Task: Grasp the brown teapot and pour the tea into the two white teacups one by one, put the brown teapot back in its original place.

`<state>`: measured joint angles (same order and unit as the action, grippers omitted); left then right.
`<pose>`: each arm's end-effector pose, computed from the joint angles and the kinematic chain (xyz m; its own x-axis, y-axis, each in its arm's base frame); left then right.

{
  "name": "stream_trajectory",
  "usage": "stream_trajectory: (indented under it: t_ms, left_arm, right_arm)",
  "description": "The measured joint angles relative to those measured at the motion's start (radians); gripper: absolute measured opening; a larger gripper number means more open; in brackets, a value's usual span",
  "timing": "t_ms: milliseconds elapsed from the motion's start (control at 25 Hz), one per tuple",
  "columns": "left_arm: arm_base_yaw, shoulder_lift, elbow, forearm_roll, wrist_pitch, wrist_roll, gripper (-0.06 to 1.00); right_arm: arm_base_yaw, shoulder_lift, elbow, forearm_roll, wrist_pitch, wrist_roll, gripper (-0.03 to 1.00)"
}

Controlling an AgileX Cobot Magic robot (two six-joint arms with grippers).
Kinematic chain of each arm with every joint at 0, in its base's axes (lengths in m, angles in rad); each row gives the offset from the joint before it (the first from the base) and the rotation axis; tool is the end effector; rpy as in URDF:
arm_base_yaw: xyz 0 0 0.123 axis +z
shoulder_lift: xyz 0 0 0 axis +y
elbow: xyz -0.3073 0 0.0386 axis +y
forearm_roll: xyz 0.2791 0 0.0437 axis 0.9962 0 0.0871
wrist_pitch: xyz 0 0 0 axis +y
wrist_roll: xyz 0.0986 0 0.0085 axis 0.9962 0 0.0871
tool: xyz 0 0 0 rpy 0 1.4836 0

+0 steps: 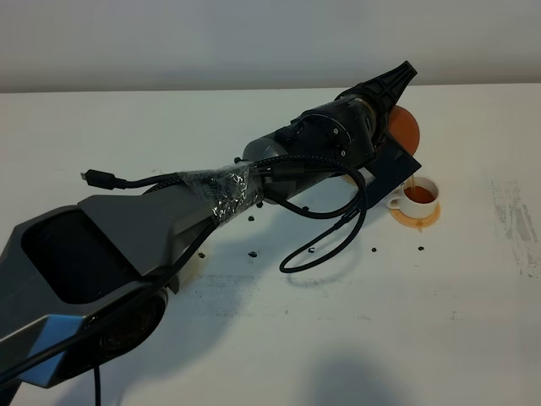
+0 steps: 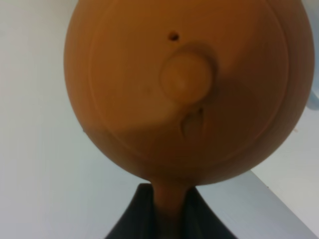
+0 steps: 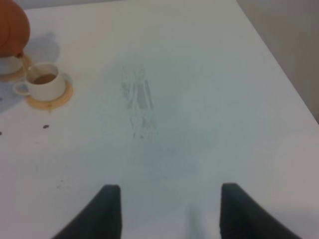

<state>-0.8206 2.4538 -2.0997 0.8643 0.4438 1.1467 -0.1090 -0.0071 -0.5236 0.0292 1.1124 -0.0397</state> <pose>0.4449 -0.4298 0.1822 0.6047 0.6336 0.4826 0.1471 -0.6844 0.7141 -0.0016 0.0028 0.2913 -0.4738 0.0249 -0.8803 0.0732 0.9973 -0.0112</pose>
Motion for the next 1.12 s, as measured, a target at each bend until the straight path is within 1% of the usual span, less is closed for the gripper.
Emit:
stream_trajectory:
  t_ms: [200, 520, 1120]
  left_arm:
    - [0.000, 0.000, 0.000, 0.017, -0.005, 0.001, 0.08]
    - [0.000, 0.000, 0.001, 0.017, -0.010, 0.063, 0.08]
    - [0.000, 0.000, 0.001, 0.020, -0.026, 0.068, 0.08]
  right_arm:
    - [0.000, 0.000, 0.000, 0.000, 0.000, 0.000, 0.44]
    - [0.000, 0.000, 0.000, 0.000, 0.000, 0.000, 0.44]
    - [0.000, 0.000, 0.000, 0.000, 0.000, 0.000, 0.44]
